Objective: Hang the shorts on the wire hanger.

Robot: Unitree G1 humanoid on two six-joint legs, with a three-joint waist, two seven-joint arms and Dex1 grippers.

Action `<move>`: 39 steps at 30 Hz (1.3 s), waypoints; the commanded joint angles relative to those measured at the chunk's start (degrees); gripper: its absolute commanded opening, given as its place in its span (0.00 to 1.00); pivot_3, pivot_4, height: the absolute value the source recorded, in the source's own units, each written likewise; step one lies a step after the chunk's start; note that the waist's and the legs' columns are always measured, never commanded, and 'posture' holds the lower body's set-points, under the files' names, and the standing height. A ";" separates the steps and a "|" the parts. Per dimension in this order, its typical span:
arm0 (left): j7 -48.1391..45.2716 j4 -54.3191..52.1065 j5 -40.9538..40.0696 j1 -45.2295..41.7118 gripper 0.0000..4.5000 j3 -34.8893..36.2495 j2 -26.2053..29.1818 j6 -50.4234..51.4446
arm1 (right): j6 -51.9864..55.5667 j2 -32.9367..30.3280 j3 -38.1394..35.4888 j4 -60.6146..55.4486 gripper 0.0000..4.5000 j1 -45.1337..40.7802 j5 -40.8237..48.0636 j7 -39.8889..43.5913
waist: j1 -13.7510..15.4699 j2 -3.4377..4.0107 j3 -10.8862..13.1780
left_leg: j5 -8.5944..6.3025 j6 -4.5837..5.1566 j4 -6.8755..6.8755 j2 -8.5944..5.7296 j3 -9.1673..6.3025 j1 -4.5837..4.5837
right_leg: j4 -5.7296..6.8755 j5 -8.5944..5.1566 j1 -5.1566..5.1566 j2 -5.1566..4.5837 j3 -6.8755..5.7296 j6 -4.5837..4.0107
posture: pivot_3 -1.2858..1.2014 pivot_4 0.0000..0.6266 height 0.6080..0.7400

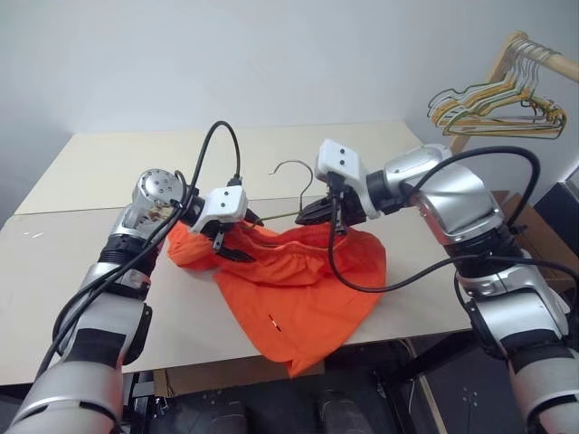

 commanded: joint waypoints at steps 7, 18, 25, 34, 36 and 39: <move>2.00 -1.00 1.51 -1.48 0.95 -0.77 -0.52 0.96 | 1.29 0.26 -0.94 -0.39 0.00 -2.71 -0.26 -0.06 | -0.02 0.00 0.00 | 0.00 0.00 0.00 0.00 -0.01 0.00 | 0.00 0.00 0.00 0.00 0.00 0.00 | 0.48 0.00 1.00; 1.95 -1.28 1.16 -1.40 0.23 -0.52 -0.15 1.06 | 1.70 0.26 -1.02 -0.77 0.00 -2.38 -0.21 -0.01 | -0.05 0.00 0.00 | 0.00 0.00 0.00 0.00 -0.01 0.00 | 0.00 0.00 0.00 0.00 0.00 0.00 | 0.48 0.00 1.00; 2.90 -0.81 1.13 -2.03 0.00 0.01 -0.19 2.88 | -2.58 -0.14 -0.92 -1.53 0.00 -0.63 -2.18 -1.51 | -0.06 0.00 0.00 | 0.00 0.00 0.00 0.00 -0.01 0.00 | 0.00 0.00 0.00 0.00 0.00 0.00 | 0.48 0.00 1.00; 3.30 -1.63 0.15 -0.29 0.00 0.83 1.07 5.35 | -0.70 -8.71 -7.83 -7.08 0.65 2.83 -1.23 -2.95 | 0.03 0.00 0.00 | 0.00 0.00 0.01 -0.03 0.00 -0.04 | -0.03 0.00 -0.01 -0.03 0.00 0.01 | 0.47 0.01 1.00; 3.16 -2.02 -0.08 0.12 0.00 0.90 1.35 5.66 | 0.64 -10.87 -10.35 -8.62 0.80 3.40 0.23 -2.91 | -0.07 0.01 0.01 | 0.00 0.00 -0.01 -0.01 0.01 -0.02 | -0.02 0.00 -0.02 -0.02 0.00 0.01 | 0.47 0.01 1.00; 3.03 -2.09 -0.19 0.34 0.00 0.83 1.65 5.63 | 0.87 -15.59 -13.33 -12.05 0.99 7.31 2.07 -1.28 | -0.05 0.00 0.00 | 0.00 0.00 -0.03 0.01 0.01 0.00 | -0.04 -0.01 -0.01 0.00 0.01 0.00 | 0.47 0.01 1.00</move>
